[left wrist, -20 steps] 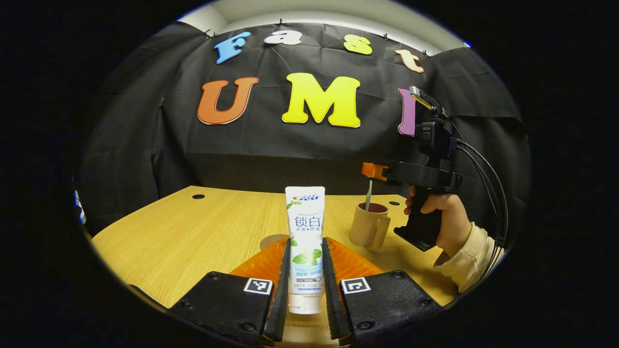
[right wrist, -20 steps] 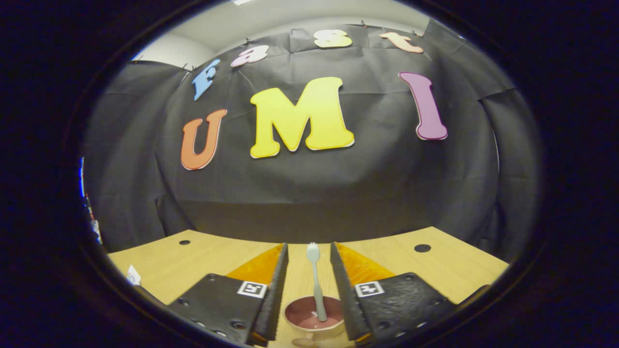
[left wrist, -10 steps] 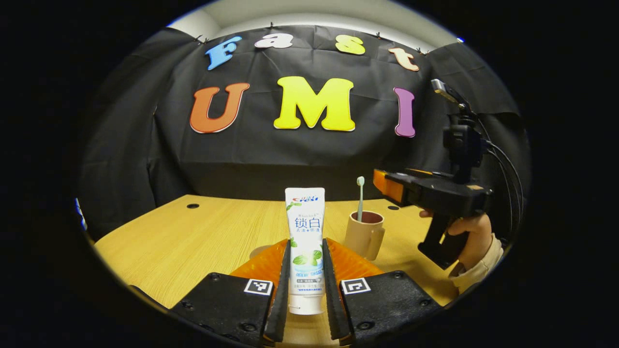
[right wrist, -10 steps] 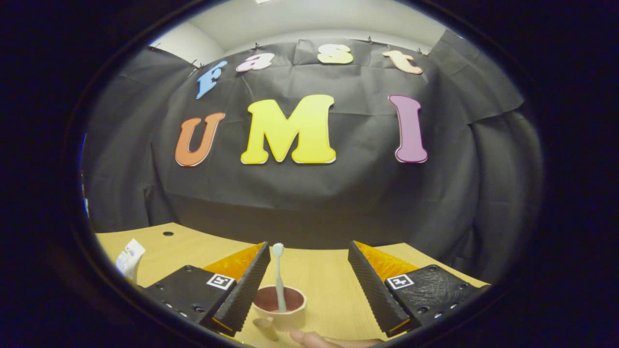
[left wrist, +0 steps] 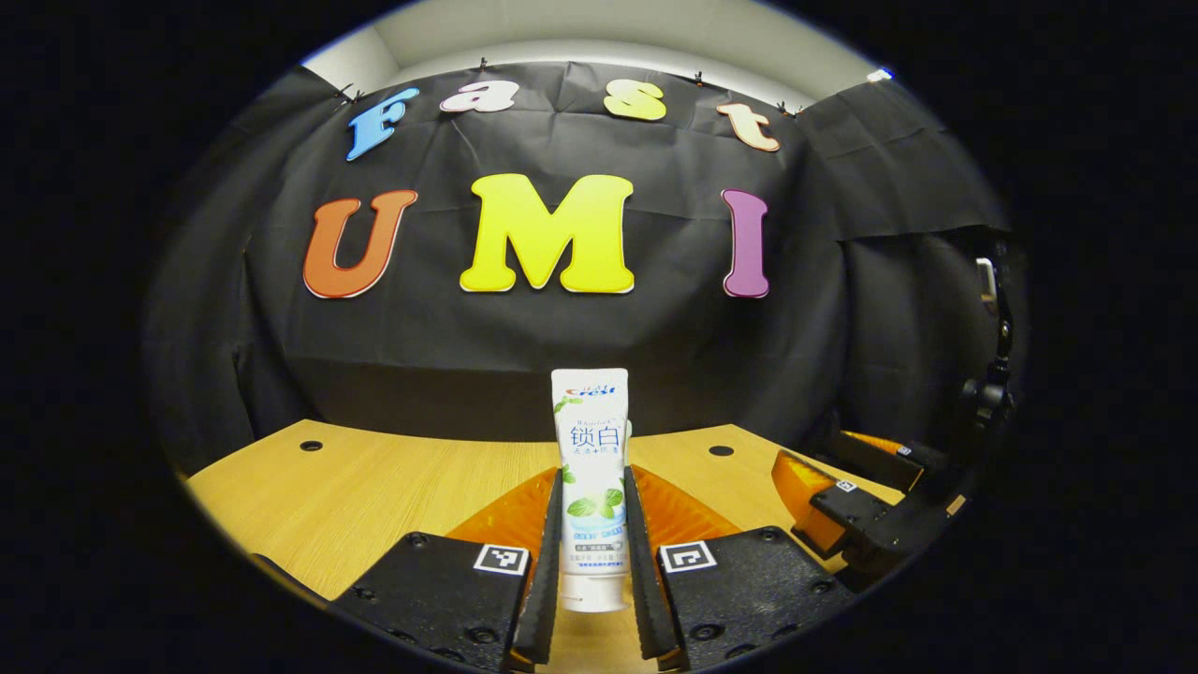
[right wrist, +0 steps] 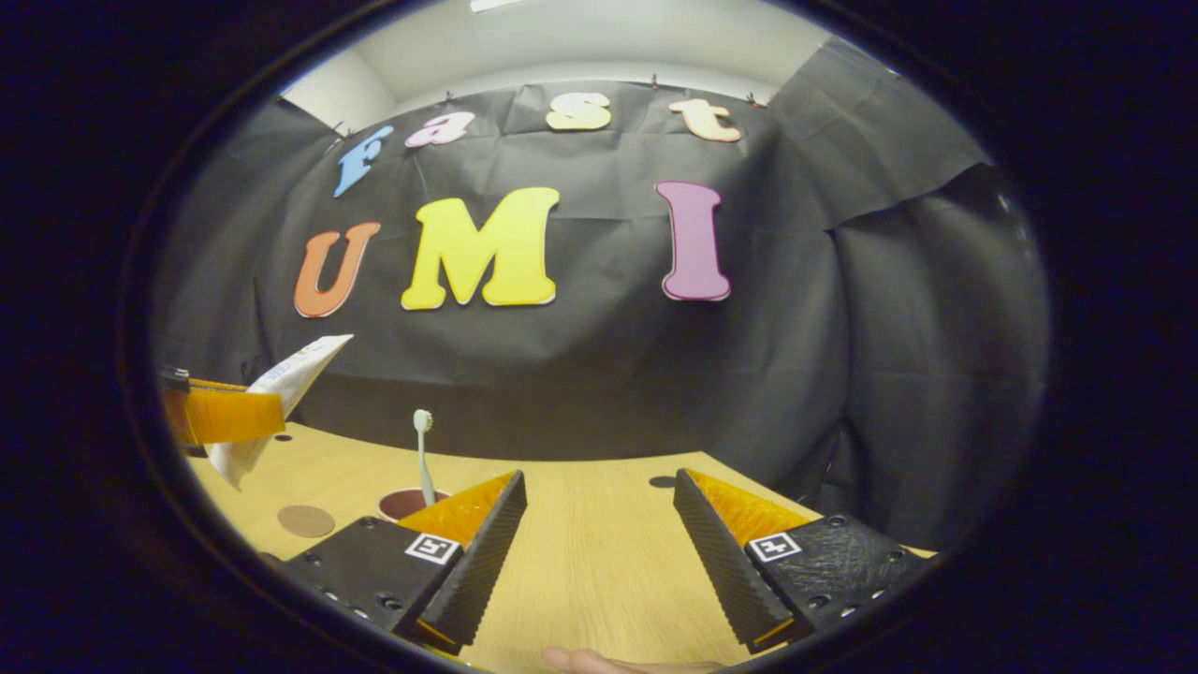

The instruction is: Put the toothbrush and toothpaste on the desktop into the cup, then pick up the cup and place it on the coaster on the desktop.

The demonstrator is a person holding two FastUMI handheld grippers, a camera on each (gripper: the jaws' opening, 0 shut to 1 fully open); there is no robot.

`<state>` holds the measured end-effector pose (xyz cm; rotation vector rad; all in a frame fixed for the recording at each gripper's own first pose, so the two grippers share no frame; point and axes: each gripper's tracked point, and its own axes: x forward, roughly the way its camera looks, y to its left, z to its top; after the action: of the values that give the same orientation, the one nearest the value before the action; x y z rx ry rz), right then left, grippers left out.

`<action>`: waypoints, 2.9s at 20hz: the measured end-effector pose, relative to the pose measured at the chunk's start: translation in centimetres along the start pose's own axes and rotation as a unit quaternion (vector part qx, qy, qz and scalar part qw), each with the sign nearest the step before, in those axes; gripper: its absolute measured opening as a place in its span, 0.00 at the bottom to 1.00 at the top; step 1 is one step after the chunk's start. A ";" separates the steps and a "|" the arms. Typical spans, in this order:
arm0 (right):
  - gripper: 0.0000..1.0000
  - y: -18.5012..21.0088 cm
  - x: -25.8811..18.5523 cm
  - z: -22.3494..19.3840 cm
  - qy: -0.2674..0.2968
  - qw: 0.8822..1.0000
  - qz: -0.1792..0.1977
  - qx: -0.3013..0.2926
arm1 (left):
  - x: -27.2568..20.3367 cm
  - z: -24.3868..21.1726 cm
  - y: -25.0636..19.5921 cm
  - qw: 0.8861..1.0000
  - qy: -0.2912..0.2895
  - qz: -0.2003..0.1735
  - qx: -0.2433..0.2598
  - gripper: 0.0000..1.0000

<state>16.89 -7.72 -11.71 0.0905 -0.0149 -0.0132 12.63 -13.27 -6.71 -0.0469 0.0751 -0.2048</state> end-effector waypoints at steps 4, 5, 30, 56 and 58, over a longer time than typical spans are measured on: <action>0.96 -0.3 0.1 -0.9 0.027 0.999 0.003 0.047 | 3.6 2.8 -1.8 0.999 -0.030 -0.006 0.018 0.36; 0.96 0.0 0.1 -0.5 0.021 0.999 0.004 0.039 | 4.5 3.2 -2.4 0.999 -0.035 -0.013 0.025 0.36; 0.96 3.2 -0.5 -1.8 0.015 0.999 0.029 -0.037 | 8.1 -1.2 -2.8 0.999 0.026 -0.020 -0.004 0.41; 0.95 8.6 -1.7 -2.9 0.028 0.993 0.072 -0.092 | 2.0 2.5 4.9 0.998 -0.027 0.049 0.042 0.99; 0.95 9.7 -1.7 -3.3 0.051 0.990 0.088 -0.093 | 1.2 2.8 6.6 0.997 -0.034 0.053 0.038 0.99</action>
<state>15.32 2.27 -14.10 -0.0972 0.0799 0.1661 15.32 -6.96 -4.31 0.0258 0.0023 -0.0993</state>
